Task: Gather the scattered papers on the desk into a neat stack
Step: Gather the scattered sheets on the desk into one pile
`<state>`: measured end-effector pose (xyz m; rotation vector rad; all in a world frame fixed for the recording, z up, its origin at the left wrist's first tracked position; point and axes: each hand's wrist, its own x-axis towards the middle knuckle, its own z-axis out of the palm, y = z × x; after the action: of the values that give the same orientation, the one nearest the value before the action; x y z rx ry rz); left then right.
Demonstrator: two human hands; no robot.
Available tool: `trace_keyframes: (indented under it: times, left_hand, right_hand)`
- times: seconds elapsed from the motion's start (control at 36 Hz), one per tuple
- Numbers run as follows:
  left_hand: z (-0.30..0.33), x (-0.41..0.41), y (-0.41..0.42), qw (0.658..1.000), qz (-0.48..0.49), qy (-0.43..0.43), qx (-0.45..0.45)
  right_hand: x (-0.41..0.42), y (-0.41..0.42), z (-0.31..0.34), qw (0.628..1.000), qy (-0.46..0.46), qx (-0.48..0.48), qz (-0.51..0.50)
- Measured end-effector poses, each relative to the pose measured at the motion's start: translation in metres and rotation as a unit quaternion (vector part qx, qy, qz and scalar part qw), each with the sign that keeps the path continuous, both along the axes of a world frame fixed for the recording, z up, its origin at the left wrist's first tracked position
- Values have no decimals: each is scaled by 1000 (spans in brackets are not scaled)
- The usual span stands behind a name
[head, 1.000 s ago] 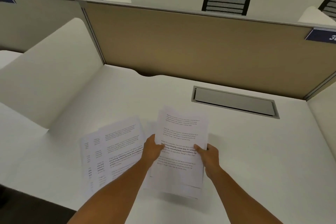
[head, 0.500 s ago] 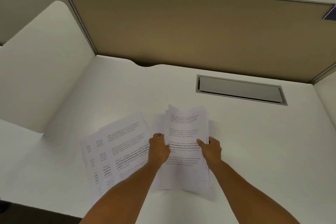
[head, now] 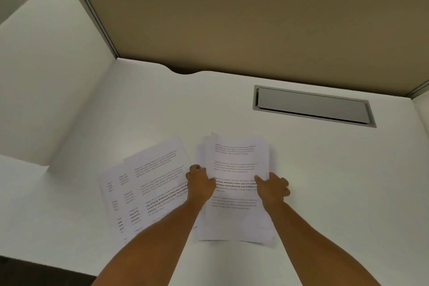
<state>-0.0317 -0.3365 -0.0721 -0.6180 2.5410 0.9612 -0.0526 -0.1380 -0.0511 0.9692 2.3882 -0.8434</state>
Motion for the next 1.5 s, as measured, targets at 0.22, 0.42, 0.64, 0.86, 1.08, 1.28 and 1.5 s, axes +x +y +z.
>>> trace_keyframes:
  times: [0.22, 0.42, 0.64, 0.86, 1.08, 1.28, 1.5]
  left_hand:
    - [-1, -4, 5, 999, 43, -7, 13]
    - [2, -8, 4, 993, 96, -9, 70]
    - [3, -11, 2, 979, 150, 11, 137]
    - [5, -6, 4, 975, 159, -15, 153]
    - [7, -2, 2, 957, 166, -11, 239]
    - [16, -1, 0, 941, 188, 7, 280]
    - [31, 3, -13, 908, 229, 39, 348]
  right_hand:
    - [-9, -1, -1, 994, 20, -97, -34]
    - [-15, -5, -4, 983, 49, -147, -103]
    - [-18, -3, -7, 980, 32, -183, -65]
    - [-19, 0, -9, 979, -5, -194, -67]
    - [-20, -9, 4, 986, -19, -164, -37]
    - [-19, -4, 10, 974, 28, -222, -42]
    - [-22, -2, 17, 950, 76, -299, -49]
